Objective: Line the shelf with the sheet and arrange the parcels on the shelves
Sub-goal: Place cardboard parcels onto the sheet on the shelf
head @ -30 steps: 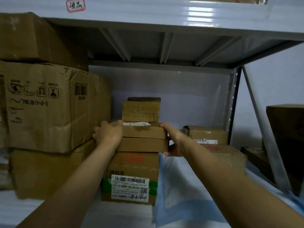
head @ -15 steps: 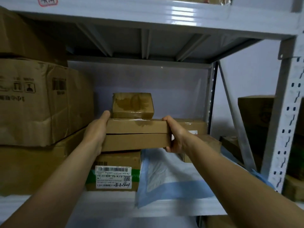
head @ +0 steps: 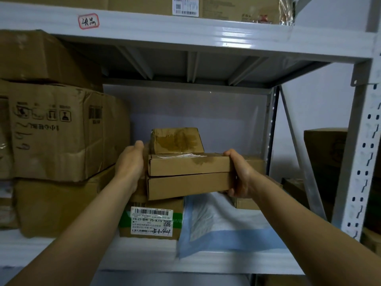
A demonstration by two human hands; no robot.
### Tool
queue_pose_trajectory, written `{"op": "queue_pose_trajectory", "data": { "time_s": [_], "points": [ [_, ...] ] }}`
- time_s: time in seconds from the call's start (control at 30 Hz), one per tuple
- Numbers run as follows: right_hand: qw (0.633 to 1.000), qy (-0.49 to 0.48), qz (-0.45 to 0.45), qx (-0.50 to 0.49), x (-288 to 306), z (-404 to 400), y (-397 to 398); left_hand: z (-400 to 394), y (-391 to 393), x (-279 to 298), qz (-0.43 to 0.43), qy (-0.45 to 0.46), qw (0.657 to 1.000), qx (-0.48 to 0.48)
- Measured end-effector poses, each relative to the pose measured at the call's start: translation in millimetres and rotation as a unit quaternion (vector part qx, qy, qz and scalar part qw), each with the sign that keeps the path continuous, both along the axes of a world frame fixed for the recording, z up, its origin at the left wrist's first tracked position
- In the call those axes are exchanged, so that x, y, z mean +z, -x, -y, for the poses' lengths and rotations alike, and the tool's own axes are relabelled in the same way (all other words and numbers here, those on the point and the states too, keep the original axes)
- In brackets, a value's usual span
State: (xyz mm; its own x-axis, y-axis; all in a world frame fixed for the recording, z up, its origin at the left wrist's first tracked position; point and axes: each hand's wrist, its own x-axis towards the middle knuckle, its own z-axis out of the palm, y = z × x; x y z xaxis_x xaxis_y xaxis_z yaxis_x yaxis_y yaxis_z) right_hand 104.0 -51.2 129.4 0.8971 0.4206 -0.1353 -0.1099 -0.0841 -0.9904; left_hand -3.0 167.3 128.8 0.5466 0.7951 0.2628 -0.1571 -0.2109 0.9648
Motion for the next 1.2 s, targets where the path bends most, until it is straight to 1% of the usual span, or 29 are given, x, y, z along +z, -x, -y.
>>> {"op": "queue_pose_trajectory", "data": {
  "time_s": [0.1,0.17,0.27,0.33,0.4,0.43,0.47,0.57,0.63,0.7,0.77,0.83,0.9,1.0,1.1,1.13,1.17,1.2],
  "points": [
    [1.000,-0.017,0.003,-0.003,2.8,6.3,0.7,-5.3,-2.7,11.0,-0.004,-0.090,0.996,0.020],
    [1.000,-0.025,0.005,-0.014,5.2,12.0,2.2,-12.1,-6.8,13.5,-0.027,-0.179,0.983,0.010],
    [0.999,-0.014,0.019,-0.047,9.0,24.2,2.2,-20.3,-15.2,10.9,-0.108,-0.315,0.942,-0.031],
    [0.997,-0.008,0.028,-0.072,10.2,33.7,-1.2,-22.7,-21.3,7.2,-0.175,-0.365,0.913,-0.050],
    [0.995,-0.011,0.028,-0.094,8.9,42.4,-6.6,-20.3,-26.7,2.8,-0.205,-0.395,0.894,-0.055],
    [0.994,-0.013,0.024,-0.102,7.6,45.7,-8.4,-16.7,-29.4,1.2,-0.199,-0.403,0.892,-0.056],
    [0.994,-0.015,0.020,-0.106,5.7,48.0,-11.1,-11.5,-31.7,0.7,-0.181,-0.398,0.898,-0.056],
    [0.994,-0.018,0.003,-0.111,0.4,47.6,-14.3,4.3,-39.5,5.2,-0.112,-0.338,0.933,-0.055],
    [0.994,-0.022,-0.005,-0.109,-2.4,47.5,-16.7,11.3,-51.3,10.7,-0.086,-0.322,0.939,-0.085],
    [0.993,-0.040,-0.016,-0.109,-4.1,52.6,-22.0,18.4,-65.1,17.2,-0.082,-0.304,0.943,-0.109],
    [0.989,-0.079,-0.032,-0.122,-4.6,63.1,-28.9,26.2,-79.2,18.8,-0.110,-0.290,0.944,-0.114],
    [0.980,-0.124,-0.037,-0.150,-3.6,74.0,-34.8,37.4,-91.4,14.7,-0.137,-0.295,0.937,-0.125],
    [0.971,-0.155,-0.019,-0.181,-2.0,82.0,-38.1,49.7,-102.4,7.8,-0.159,-0.328,0.922,-0.129],
    [0.959,-0.176,0.016,-0.219,-2.7,91.9,-45.8,65.4,-124.4,0.6,-0.196,-0.430,0.875,-0.105],
    [0.951,-0.191,0.039,-0.240,-2.5,103.3,-53.6,74.7,-149.1,-2.2,-0.242,-0.483,0.836,-0.100],
    [0.949,-0.196,0.047,-0.244,-2.7,107.0,-56.7,77.1,-156.1,-2.6,-0.255,-0.484,0.832,-0.091],
    [0.946,-0.202,0.050,-0.249,-1.7,109.6,-58.4,79.1,-162.6,-3.0,-0.258,-0.477,0.837,-0.076],
    [0.944,-0.208,0.051,-0.253,-2.0,112.1,-61.4,82.1,-167.0,-3.4,-0.258,-0.458,0.849,-0.056]
  ]
}}
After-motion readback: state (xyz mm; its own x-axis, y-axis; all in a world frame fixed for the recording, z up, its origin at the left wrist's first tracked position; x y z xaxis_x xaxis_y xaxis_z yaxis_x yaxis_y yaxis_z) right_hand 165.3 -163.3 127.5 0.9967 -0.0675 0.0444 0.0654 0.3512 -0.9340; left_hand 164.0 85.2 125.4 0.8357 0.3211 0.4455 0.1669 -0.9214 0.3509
